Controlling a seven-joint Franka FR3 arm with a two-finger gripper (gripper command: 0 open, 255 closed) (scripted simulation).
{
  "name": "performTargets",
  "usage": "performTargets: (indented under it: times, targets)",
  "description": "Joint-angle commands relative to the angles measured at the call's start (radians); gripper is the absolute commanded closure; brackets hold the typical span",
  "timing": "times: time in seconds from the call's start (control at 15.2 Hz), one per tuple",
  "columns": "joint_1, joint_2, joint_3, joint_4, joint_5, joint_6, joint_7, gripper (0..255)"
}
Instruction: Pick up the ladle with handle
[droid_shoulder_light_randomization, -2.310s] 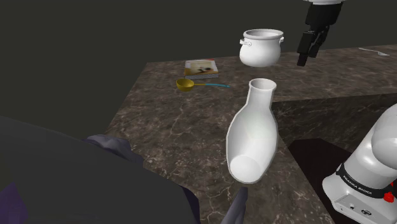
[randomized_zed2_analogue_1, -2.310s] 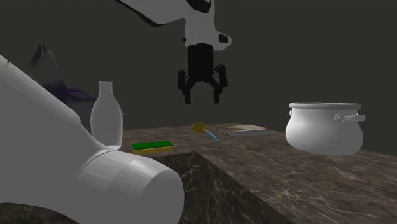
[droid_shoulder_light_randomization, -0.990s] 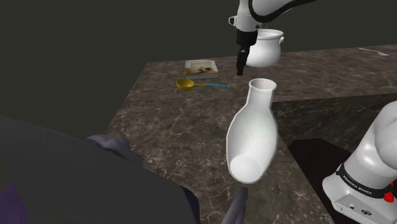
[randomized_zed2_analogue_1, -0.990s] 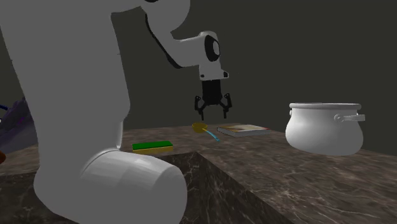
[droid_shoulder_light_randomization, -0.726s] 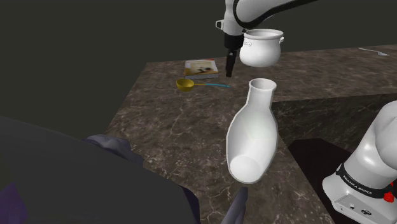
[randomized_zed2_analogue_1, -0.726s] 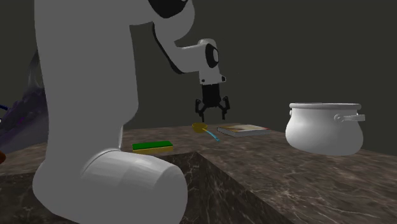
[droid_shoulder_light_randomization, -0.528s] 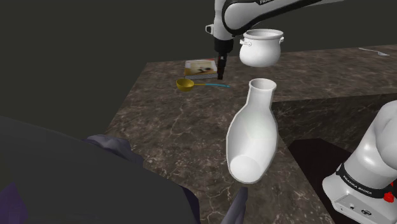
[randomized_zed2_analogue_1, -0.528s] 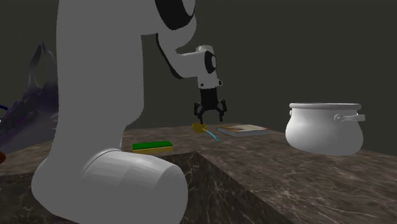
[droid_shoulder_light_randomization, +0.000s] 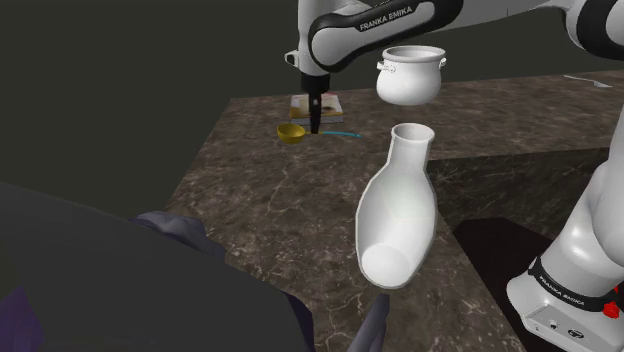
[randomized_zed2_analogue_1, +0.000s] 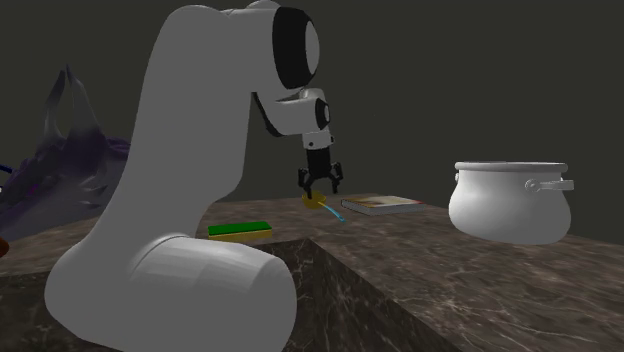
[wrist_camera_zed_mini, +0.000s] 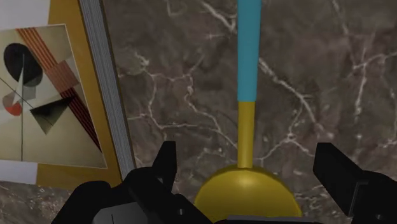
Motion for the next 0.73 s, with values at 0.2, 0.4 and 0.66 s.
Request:
performTargets:
  times: [0.2,0.4,0.66]
  targets:
    - [0.004,0.035,0.003,-0.014,-0.007,0.052,-0.006,0]
    - [0.004,0.045,0.002,-0.048,-0.011,0.096,-0.001,0]
    - [0.003,0.044,0.002,-0.049,-0.011,0.097,-0.001,255]
